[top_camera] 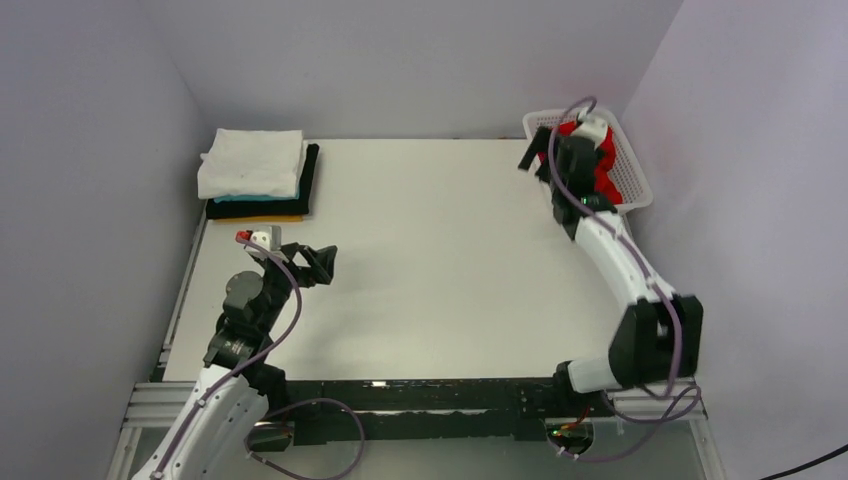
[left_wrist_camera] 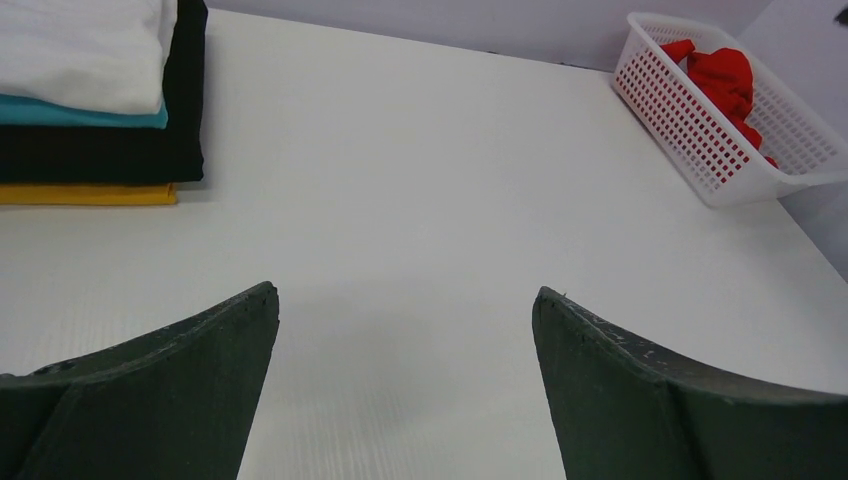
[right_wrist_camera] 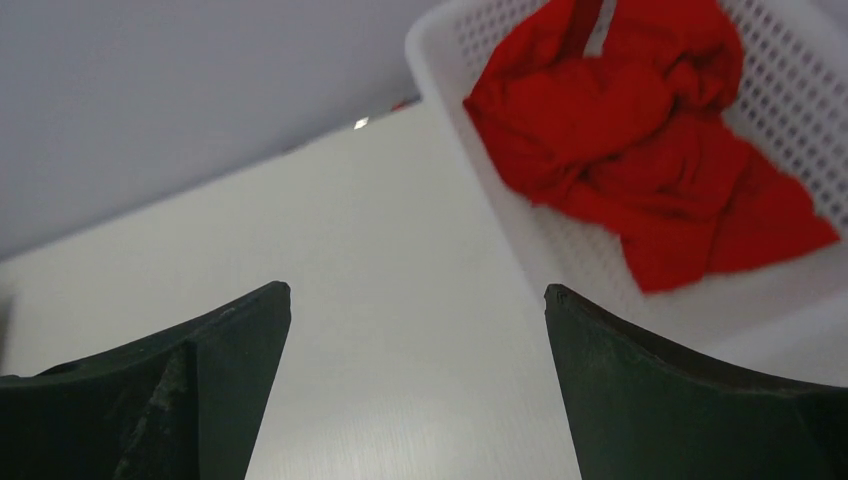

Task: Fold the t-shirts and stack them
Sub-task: Grab crumpled tshirt from bin with the right arm

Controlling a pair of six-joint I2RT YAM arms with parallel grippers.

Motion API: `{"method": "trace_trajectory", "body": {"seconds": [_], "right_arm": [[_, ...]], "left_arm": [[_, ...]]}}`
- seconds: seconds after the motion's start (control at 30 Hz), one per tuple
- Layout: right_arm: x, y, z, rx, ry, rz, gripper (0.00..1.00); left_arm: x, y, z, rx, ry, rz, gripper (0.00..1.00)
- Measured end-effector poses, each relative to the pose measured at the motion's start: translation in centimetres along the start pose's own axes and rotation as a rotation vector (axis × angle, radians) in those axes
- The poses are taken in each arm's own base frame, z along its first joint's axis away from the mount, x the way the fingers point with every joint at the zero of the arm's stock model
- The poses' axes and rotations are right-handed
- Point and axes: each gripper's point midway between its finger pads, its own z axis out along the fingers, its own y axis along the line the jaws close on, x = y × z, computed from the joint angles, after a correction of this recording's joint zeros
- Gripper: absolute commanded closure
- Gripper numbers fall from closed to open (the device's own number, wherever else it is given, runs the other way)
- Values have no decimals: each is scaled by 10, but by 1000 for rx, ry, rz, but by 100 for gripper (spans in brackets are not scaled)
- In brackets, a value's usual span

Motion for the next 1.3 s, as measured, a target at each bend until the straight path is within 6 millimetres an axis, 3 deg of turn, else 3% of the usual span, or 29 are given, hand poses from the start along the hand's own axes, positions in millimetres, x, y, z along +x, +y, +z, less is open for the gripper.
{"method": "trace_trajectory", "body": {"seconds": [0.1, 0.2, 0.33, 0.43, 0.5, 0.63, 0.83, 0.87, 0.97, 1.03, 1.1, 1.13, 1.3], "right_arm": [[-41, -12, 53, 83, -2, 16, 0], [-44, -36, 96, 179, 61, -24, 0], [-11, -76, 140, 298, 184, -107, 0], [29, -104, 155, 337, 292, -127, 0], [45, -127, 164, 368, 343, -122, 0], [54, -166, 184, 417, 355, -136, 0], [63, -187, 215, 407, 328, -131, 1], [65, -187, 221, 401, 323, -128, 4], [72, -194, 242, 384, 308, -115, 29], [77, -199, 251, 381, 307, -112, 57], [76, -203, 259, 383, 297, -104, 95], [74, -203, 261, 382, 291, -109, 100], [61, -198, 263, 363, 260, -94, 100]], "left_arm": [[4, 2, 2, -6, 15, 1, 1], [7, 3, 3, -10, 27, 3, 1], [8, 6, 4, -25, 31, 7, 1], [6, 8, 3, -38, 26, 12, 1], [6, 8, 3, -39, 22, 17, 1], [5, 9, 3, -43, 22, 23, 1], [2, 8, 3, -43, 17, 22, 1], [2, 8, 3, -43, 16, 23, 1], [2, 8, 3, -43, 17, 23, 1], [2, 8, 3, -44, 17, 23, 1], [2, 9, 3, -47, 17, 23, 1], [2, 10, 3, -51, 16, 23, 1], [1, 11, 3, -61, 14, 23, 1]]}}
